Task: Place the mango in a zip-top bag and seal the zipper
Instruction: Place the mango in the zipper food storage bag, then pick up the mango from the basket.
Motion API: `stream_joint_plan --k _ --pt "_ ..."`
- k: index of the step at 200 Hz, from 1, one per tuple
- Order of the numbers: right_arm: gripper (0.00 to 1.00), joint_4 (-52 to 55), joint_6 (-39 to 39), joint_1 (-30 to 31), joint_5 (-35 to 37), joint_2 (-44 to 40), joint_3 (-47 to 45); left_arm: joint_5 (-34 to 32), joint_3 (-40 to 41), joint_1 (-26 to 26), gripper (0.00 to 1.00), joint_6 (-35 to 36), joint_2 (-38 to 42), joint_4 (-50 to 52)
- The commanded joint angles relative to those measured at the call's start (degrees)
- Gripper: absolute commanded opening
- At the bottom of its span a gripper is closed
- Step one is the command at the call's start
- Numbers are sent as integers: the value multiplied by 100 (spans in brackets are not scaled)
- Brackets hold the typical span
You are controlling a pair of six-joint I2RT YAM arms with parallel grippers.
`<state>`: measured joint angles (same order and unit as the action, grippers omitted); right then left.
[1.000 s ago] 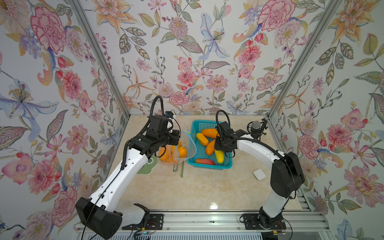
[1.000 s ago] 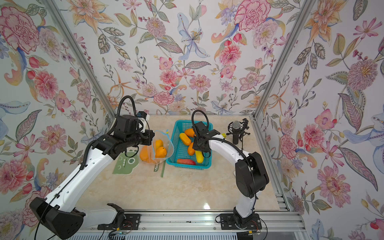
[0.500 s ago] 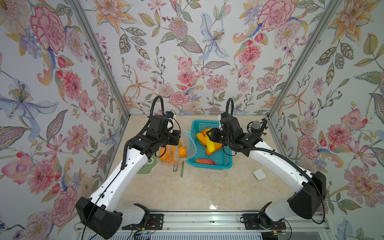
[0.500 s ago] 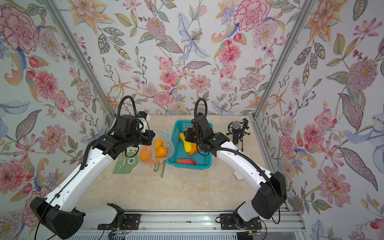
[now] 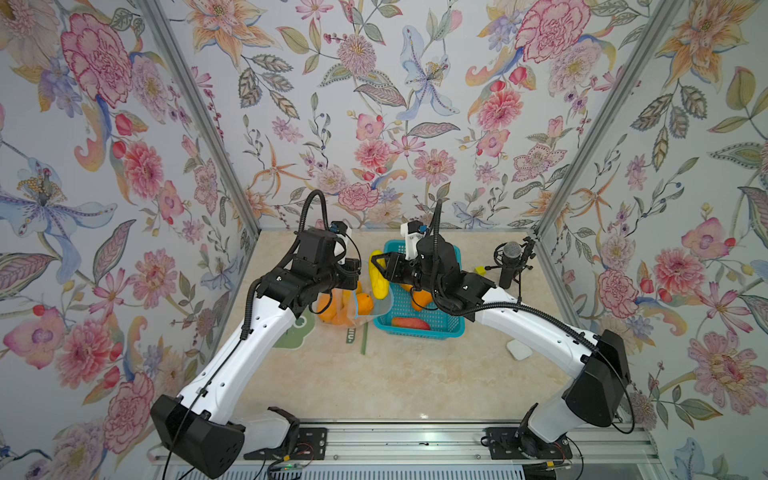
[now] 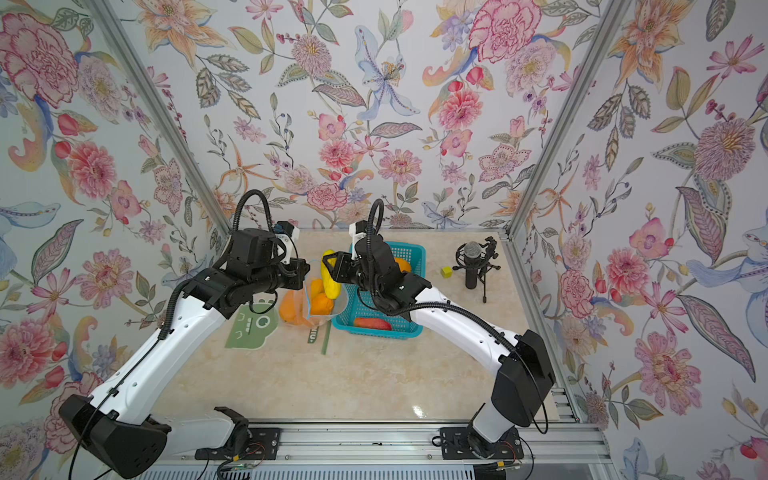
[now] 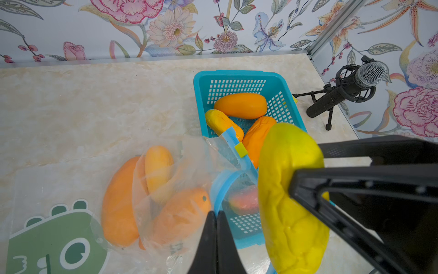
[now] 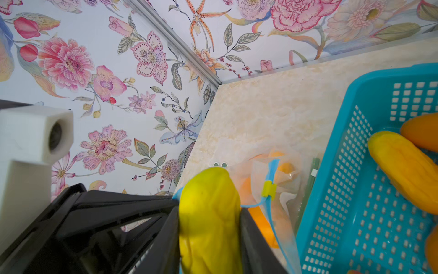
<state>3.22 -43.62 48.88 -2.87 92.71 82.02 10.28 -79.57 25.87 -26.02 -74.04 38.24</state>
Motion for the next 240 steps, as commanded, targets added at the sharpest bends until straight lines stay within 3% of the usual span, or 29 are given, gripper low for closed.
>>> stream_joint_plan --k 1,45,106,151,194,240 --pt "38 -278 -112 91 -152 197 281 96 -180 -69 0 -131 20 -106" --pt "61 -128 14 137 -279 350 497 35 -327 -91 0 -114 56 -24" --pt "60 32 169 28 -42 -105 181 10 -349 -135 0 -95 66 -18" --pt "60 882 285 -498 315 -587 -243 -62 -319 -169 0 -71 92 -1" --pt "64 1523 634 -1009 121 -294 -139 -50 -246 -168 0 -102 87 -18" --pt "67 2103 1141 -1490 -214 780 521 -97 -396 -175 0 -64 74 51"
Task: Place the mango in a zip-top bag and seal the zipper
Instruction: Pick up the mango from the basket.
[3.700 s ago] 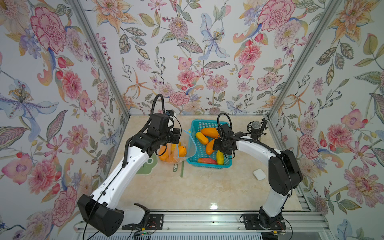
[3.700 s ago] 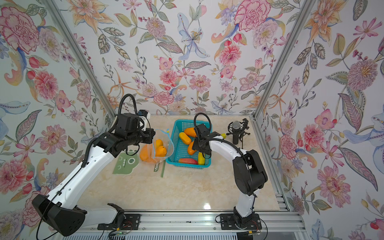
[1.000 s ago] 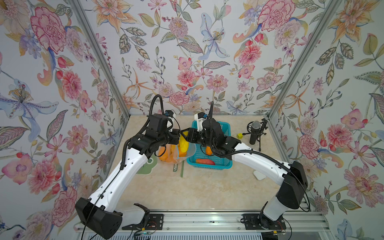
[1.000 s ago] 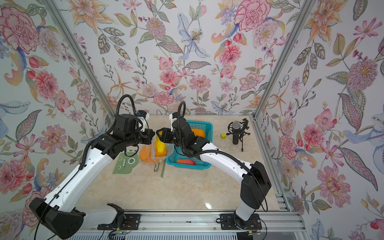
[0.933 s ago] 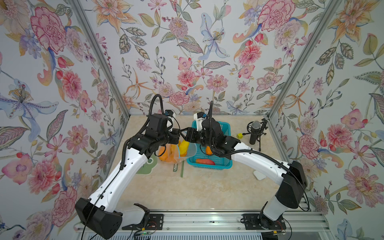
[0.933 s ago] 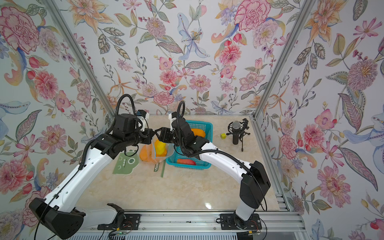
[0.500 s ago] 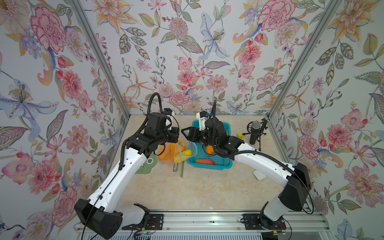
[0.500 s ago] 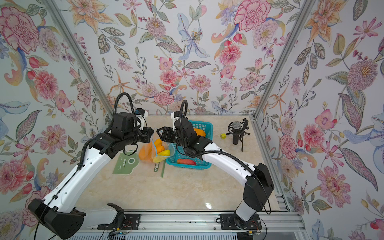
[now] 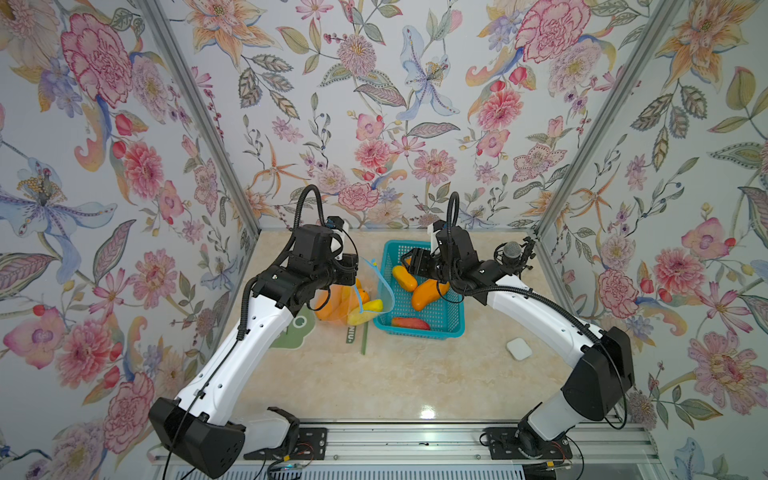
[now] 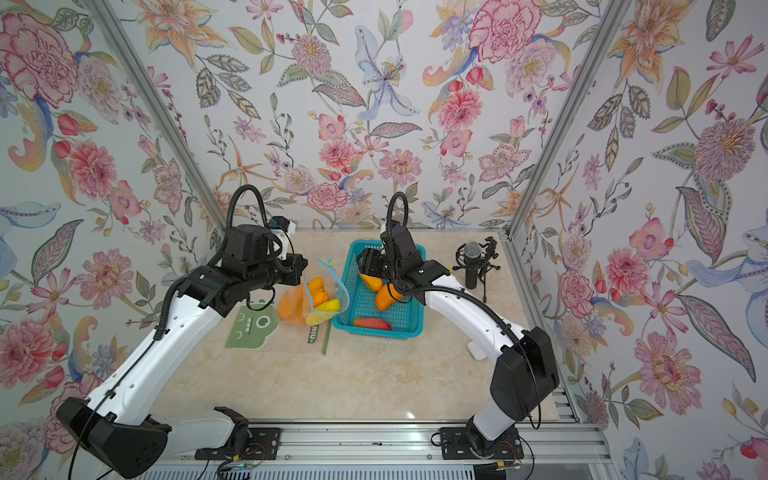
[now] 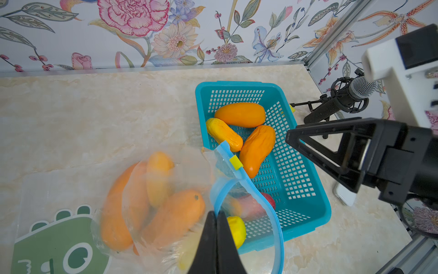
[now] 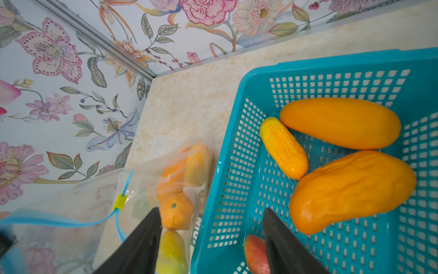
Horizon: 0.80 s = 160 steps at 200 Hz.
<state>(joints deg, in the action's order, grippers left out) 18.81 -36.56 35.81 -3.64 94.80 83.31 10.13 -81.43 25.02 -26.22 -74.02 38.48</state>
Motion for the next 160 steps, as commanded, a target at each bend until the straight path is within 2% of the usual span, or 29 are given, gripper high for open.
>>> stream_joint_plan --k 1,80,160 --pt "67 554 450 -186 -137 594 407 -90 -213 -92 0 -47 72 28" --pt "69 1308 1211 -382 29 2417 1813 -125 -222 -103 0 -2 142 116" --pt "69 1684 1674 -417 144 3409 2490 -110 -139 -128 0 -19 168 98"
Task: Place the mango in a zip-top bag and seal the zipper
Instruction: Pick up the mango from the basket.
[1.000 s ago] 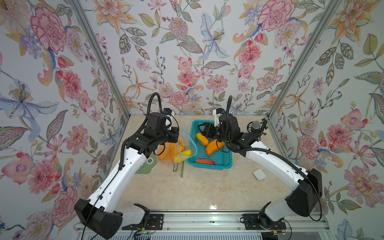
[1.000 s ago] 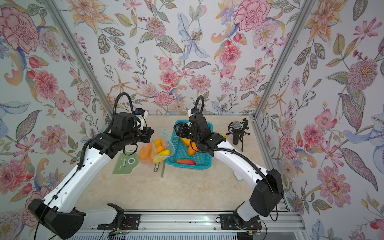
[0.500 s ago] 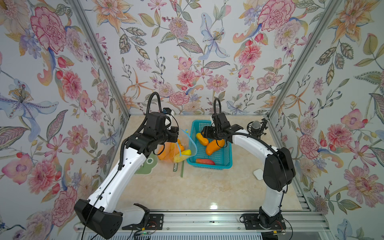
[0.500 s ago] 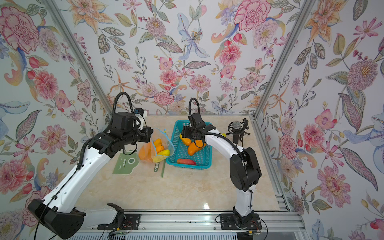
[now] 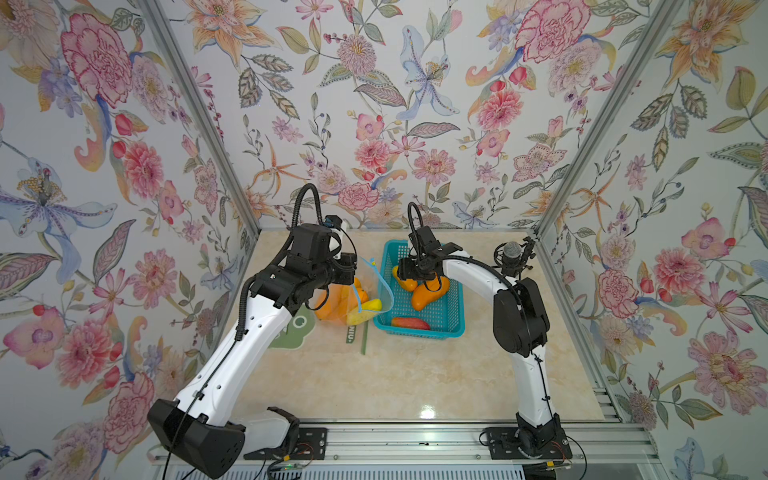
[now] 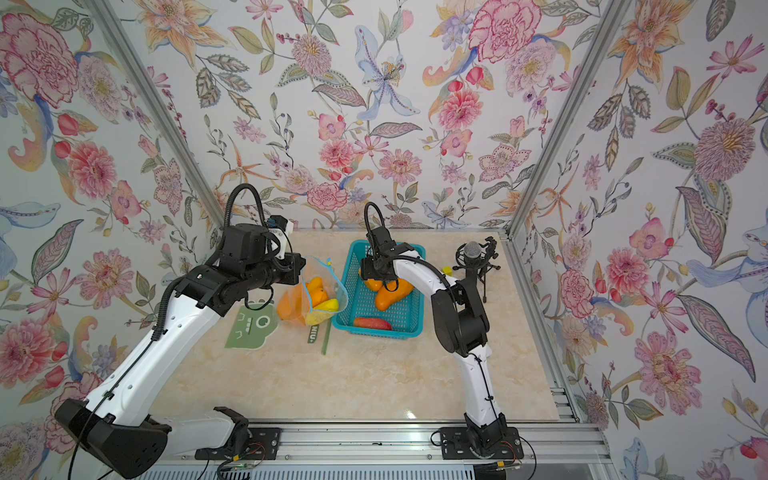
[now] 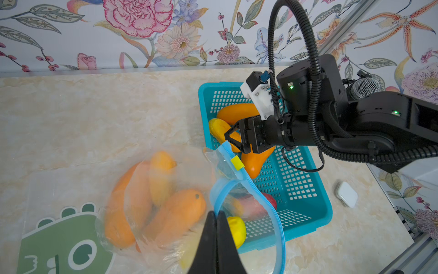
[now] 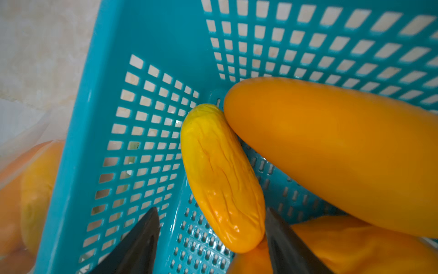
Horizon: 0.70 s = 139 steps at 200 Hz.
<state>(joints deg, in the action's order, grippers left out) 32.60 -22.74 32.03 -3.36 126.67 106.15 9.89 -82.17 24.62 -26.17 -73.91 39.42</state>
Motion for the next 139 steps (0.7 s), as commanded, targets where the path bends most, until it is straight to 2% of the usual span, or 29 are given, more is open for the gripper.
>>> stream_joint_plan --k 1,62,101,139 --pt "69 307 295 -39 120 229 205 -85 -63 -89 0 -30 157 4" --pt "68 436 509 22 15 660 523 -76 -28 -88 0 -55 176 -5" --pt "59 501 553 47 37 736 622 -84 -20 -89 0 -57 175 13" --pt "49 511 578 75 52 348 445 -97 -15 -89 0 -54 167 20"
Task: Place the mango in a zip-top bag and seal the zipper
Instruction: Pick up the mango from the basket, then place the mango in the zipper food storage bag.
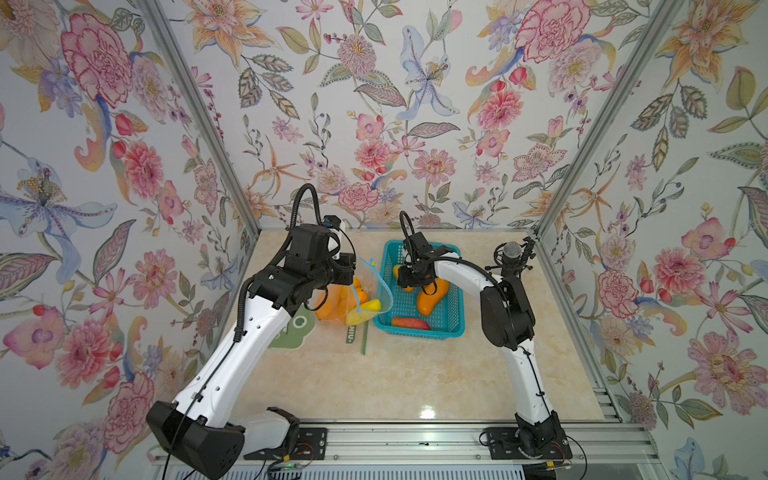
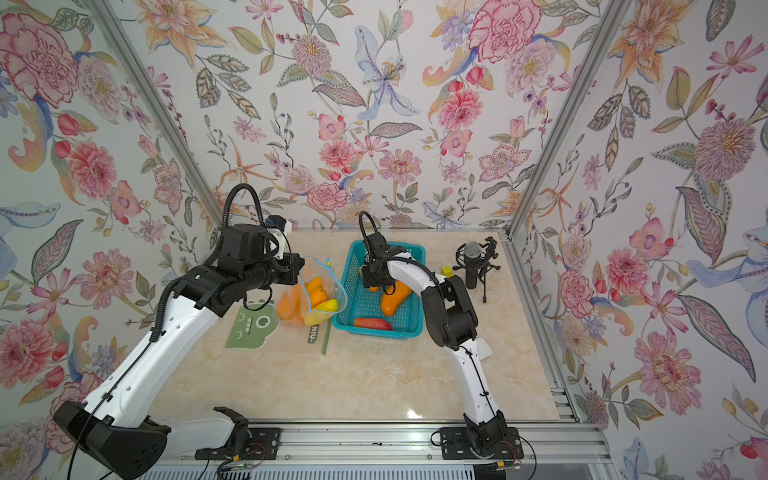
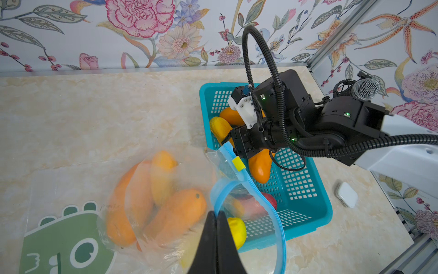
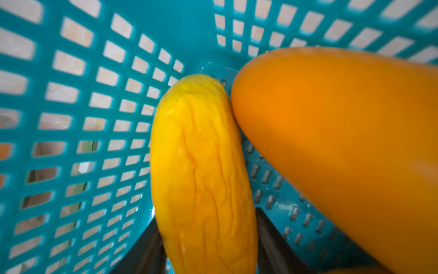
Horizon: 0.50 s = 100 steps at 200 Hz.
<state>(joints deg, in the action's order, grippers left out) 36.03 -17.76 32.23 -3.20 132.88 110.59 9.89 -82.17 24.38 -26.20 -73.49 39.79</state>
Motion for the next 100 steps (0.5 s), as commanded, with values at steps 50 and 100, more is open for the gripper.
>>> stream_joint_plan --k 50,100 --pt "48 7 46 134 -69 -1317 -540 -5 121 -65 0 -65 98 -111" --pt "48 -368 -121 278 -374 -2887 -1584 13 10 -65 0 -28 -11 -98"
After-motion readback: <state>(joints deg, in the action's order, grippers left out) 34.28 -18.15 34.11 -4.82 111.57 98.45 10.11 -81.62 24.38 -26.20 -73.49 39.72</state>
